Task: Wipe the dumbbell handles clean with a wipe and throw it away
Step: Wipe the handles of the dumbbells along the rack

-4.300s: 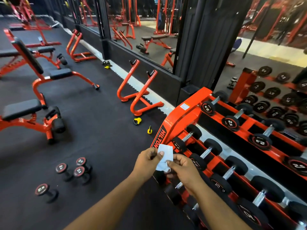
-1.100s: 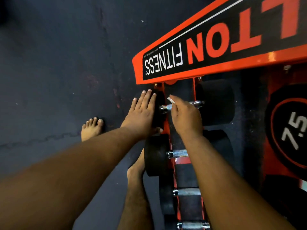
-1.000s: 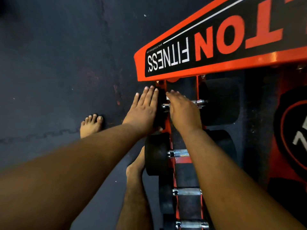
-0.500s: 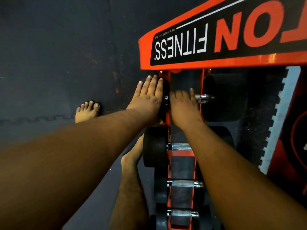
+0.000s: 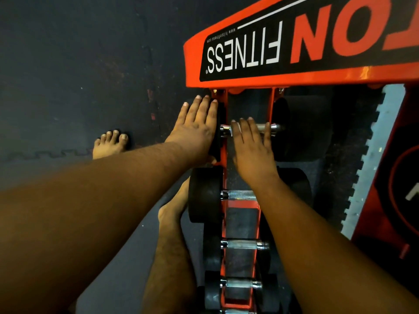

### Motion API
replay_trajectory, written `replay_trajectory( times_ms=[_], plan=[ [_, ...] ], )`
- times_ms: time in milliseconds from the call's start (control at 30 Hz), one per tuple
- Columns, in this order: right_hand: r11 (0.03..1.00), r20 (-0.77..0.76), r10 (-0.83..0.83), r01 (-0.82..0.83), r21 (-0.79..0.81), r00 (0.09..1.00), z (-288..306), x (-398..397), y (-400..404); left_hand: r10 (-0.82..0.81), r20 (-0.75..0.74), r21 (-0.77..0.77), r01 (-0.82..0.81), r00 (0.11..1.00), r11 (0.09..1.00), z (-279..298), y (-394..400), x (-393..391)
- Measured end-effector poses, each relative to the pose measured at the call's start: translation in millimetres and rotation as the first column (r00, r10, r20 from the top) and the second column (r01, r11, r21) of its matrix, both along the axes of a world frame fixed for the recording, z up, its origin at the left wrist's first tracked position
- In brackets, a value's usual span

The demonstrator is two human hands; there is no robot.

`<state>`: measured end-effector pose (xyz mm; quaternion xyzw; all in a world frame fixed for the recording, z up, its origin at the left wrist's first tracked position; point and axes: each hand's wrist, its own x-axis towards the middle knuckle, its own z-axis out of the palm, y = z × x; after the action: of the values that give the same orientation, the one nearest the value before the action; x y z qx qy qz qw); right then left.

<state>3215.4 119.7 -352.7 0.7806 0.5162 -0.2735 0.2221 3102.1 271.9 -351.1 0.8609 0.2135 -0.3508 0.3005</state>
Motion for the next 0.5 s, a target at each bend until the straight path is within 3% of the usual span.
replay_trajectory(
  times_ms=[100, 233, 400, 500],
  plan=[
    [1.000, 0.038, 0.017, -0.016, -0.023, 0.999, -6.8, 12.5, 2.1, 0.000, 0.012, 0.000, 0.000, 1.000, 1.000, -1.3, -1.2, -1.7],
    [0.996, 0.018, -0.080, 0.080, -0.026, 0.997, -17.2, 28.8, 20.8, -0.006, 0.013, -0.005, 0.006, 1.000, 1.000, -0.1, 1.5, -0.3],
    [0.998, 0.167, -0.060, 0.063, -0.014, 0.984, 0.7, 8.3, -12.0, 0.001, 0.009, -0.011, -0.001, 1.000, 1.000, -0.2, 1.0, -0.8],
    [0.997, 0.150, -0.078, 0.077, 0.014, 0.986, -4.3, 13.5, 5.5, -0.005, 0.009, -0.002, 0.005, 1.000, 1.000, -0.4, 1.0, -0.8]
  ],
)
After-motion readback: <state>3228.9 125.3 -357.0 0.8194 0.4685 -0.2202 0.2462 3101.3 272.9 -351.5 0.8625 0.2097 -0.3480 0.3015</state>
